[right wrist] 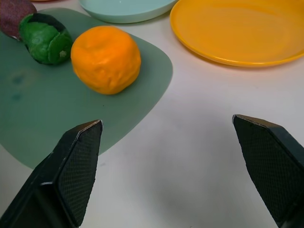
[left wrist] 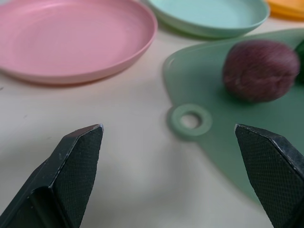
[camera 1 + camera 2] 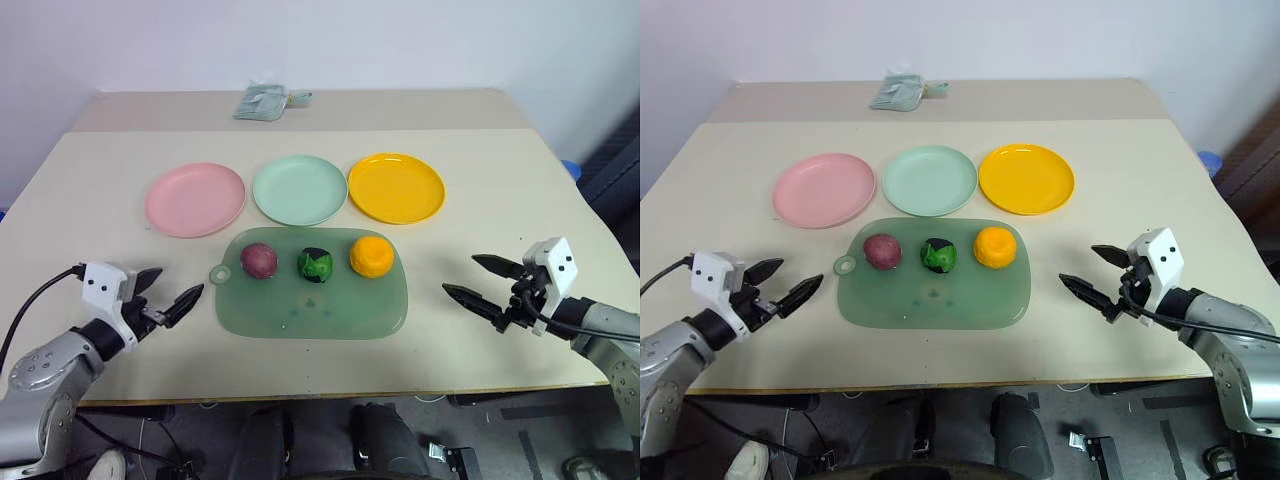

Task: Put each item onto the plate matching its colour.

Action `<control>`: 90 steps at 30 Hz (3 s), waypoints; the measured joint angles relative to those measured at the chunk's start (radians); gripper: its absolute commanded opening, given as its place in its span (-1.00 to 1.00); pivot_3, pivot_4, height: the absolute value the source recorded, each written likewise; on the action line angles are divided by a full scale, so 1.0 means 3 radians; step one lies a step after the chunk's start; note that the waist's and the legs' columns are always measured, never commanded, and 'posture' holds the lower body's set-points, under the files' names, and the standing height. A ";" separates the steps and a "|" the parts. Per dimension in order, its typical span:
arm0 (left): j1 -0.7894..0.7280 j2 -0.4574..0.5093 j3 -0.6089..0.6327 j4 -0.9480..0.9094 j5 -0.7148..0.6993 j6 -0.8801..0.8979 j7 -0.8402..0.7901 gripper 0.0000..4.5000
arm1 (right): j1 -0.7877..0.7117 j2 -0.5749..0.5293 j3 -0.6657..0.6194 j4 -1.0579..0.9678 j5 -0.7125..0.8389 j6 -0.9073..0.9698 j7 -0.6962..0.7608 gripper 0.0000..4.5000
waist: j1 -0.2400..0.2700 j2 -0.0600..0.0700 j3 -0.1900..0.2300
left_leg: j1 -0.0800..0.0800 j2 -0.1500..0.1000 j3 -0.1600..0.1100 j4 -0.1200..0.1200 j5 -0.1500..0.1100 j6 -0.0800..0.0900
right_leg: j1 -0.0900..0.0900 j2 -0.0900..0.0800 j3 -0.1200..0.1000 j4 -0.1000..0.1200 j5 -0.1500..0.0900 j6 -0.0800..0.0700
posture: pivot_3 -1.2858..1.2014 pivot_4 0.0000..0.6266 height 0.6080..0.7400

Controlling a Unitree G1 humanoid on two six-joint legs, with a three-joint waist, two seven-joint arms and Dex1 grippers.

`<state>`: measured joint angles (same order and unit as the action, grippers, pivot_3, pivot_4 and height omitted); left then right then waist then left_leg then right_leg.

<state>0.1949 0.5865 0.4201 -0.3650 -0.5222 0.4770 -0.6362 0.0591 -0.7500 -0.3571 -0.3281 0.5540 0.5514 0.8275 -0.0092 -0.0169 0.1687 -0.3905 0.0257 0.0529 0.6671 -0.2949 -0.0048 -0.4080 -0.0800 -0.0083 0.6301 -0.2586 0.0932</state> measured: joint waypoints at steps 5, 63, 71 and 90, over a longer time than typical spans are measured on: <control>0.0062 -0.0049 -0.0019 -0.0024 0.0002 -0.0005 0.0060 1.00 | -0.0051 -0.0002 0.0086 0.0171 -0.0068 -0.0086 0.0048 0.98 | -0.0007 0.0000 0.0000 | 0.0000 0.0000 0.0001 0.0000 0.0000 0.0000 | 0.0000 0.0002 0.0000 0.0000 0.0000 0.0000 | 0.03 -0.52 0.90; -0.0406 0.0268 -0.0605 -0.0234 -0.0142 0.0043 -0.0474 1.00 | -0.0337 0.0484 0.0846 -0.0622 0.0009 0.0131 -0.0656 0.98 | 0.0003 -0.0001 0.0000 | -0.0001 0.0000 -0.0001 0.0000 0.0000 0.0000 | -0.0001 0.0004 0.0000 0.0001 0.0000 0.0001 | 0.03 -0.52 0.90; -0.0407 0.0268 -0.0606 -0.0234 -0.0130 0.0043 -0.0491 1.00 | -0.0337 0.0484 0.0846 -0.0622 -0.0001 0.0132 -0.0675 0.98 | -0.0005 -0.0001 0.0000 | -0.0001 0.0000 -0.0001 0.0000 0.0000 0.0000 | -0.0001 0.0004 0.0000 0.0001 0.0001 0.0001 | 0.03 -0.52 0.90; -0.0463 0.0069 -0.0508 -0.0236 -0.0101 0.0054 -0.0025 1.00 | -0.0880 0.0687 0.1158 -0.0368 -0.0222 0.0177 -0.0789 0.98 | -0.0006 -0.0003 -0.0001 | -0.0003 -0.0001 -0.0002 0.0001 0.0000 0.0000 | -0.0003 0.0003 -0.0001 0.0002 0.0005 0.0010 | 0.03 -0.52 0.90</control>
<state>0.0559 0.6073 0.2676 -0.4357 -0.5526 0.4932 -0.6439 -0.2050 -0.5439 -0.0097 -0.4385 0.4874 0.6045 0.5907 -0.0109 -0.0177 0.1683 -0.3913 0.0255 0.0523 0.6673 -0.2948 -0.0049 -0.4088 -0.0790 -0.0087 0.6306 -0.2570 0.0962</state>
